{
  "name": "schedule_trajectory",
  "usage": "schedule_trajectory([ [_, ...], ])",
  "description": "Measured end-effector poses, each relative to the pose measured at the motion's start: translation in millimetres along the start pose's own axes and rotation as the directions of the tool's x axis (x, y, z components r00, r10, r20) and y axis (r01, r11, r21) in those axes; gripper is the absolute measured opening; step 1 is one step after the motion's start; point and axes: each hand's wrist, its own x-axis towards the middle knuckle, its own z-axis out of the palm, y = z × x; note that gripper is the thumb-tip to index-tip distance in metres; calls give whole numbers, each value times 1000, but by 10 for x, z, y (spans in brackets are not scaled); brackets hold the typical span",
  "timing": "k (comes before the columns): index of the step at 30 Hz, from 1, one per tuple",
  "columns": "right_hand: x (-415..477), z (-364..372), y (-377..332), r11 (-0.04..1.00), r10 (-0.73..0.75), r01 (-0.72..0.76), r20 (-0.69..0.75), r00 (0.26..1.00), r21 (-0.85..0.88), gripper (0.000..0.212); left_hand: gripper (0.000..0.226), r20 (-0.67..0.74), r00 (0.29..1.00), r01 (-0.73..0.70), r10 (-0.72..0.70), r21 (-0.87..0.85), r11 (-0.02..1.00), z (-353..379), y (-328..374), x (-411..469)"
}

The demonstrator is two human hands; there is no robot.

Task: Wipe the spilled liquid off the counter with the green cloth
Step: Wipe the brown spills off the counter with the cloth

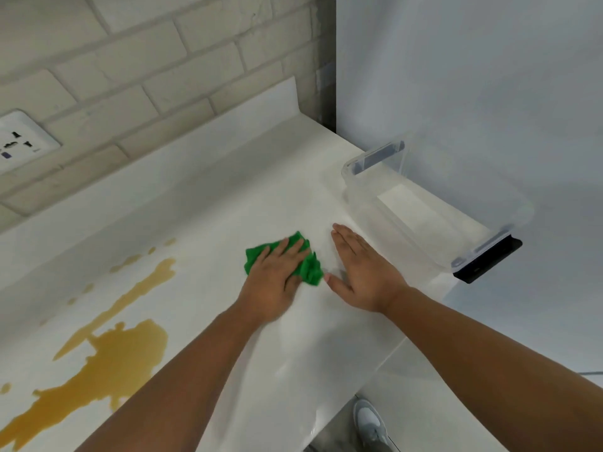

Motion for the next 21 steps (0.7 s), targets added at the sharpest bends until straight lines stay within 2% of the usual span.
schedule_trajectory([
  [2, -55, 9, -15, 1000, 27, -27, -7, 1000, 15, 86, 52, 19, 999, -38, 38, 3, 999, -43, -119, -348],
  [4, -111, 26, -33, 997, 65, -64, -40, 997, 35, 85, 51, -4, 1000, 9, -9, -3, 1000, -141, -326, -555],
  [6, -187, 36, -31, 992, 116, -113, -47, 992, 62, 87, 53, -50, 990, 133, -132, 17, 991, -218, -531, -542],
  [9, -353, 44, -57, 992, 119, -118, -30, 992, 38, 91, 52, -120, 931, 353, -346, 48, 934, -274, -601, -186],
  [11, -476, 50, -62, 995, 98, -99, -27, 995, -22, 90, 52, -133, 904, 416, -405, 64, 907, -234, -437, 108],
  [13, -593, 35, -61, 993, 99, -100, -21, 995, -64, 88, 52, -107, 921, 384, -375, 80, 920, -144, -162, 337],
  [16, -752, 4, -12, 991, 109, -109, -6, 994, -75, 84, 52, -41, 968, 251, -248, 74, 965, 39, 352, 498],
  [21, -854, 11, 29, 996, 66, -66, -6, 998, -55, 79, 51, 8, 999, 44, -45, 34, 998, 240, 754, 68],
])
